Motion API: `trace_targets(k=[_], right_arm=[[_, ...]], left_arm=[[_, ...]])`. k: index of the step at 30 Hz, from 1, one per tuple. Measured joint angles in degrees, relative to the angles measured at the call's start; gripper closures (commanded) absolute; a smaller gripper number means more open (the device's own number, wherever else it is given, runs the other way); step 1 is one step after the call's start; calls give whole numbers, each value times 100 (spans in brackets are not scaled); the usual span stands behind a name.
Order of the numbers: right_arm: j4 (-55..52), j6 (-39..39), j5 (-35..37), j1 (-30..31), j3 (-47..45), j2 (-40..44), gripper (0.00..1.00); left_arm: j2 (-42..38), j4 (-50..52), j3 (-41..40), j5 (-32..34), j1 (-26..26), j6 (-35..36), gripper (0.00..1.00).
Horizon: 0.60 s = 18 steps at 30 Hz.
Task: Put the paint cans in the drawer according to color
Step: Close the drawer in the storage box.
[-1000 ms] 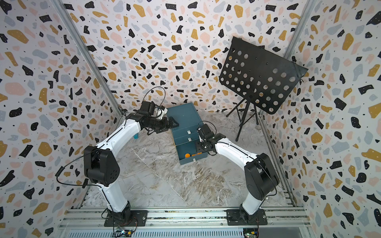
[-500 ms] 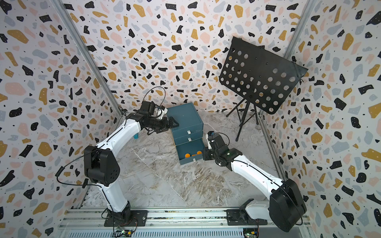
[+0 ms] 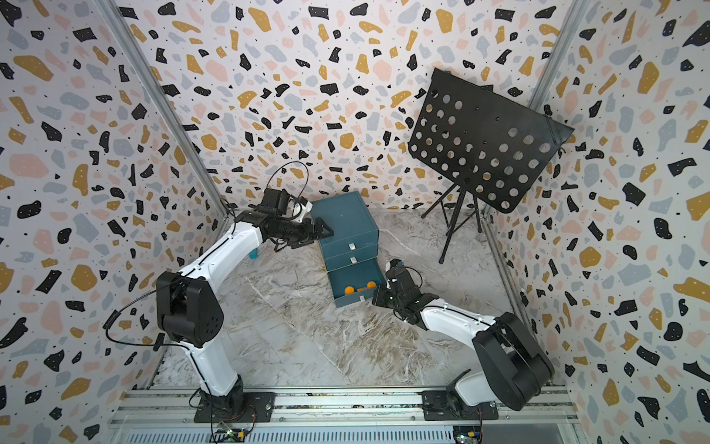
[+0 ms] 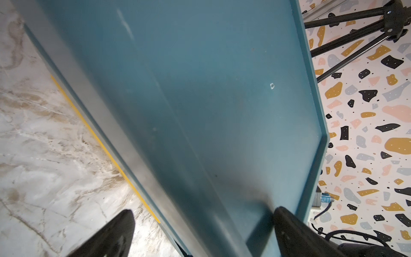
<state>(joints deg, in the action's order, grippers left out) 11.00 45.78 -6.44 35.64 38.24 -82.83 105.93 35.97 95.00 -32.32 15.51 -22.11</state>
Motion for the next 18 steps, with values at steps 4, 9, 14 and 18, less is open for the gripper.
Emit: trace_targets(k=[4,9,14,18], right_arm=[[684,313,0,0,0,-396,100],[1303,599,-4,0,0,-876,100],[1720,846,-2,4,37,-1261,100],[2006,1016,0,4,203,-1539,100]], left_arm=[[28,-2,28,-22,0,0,0],[33,-4,31,-24,0,-2,0],[35,-4,31,-24,4,-2,0],[39,-9,31,-26,4,-2,0]])
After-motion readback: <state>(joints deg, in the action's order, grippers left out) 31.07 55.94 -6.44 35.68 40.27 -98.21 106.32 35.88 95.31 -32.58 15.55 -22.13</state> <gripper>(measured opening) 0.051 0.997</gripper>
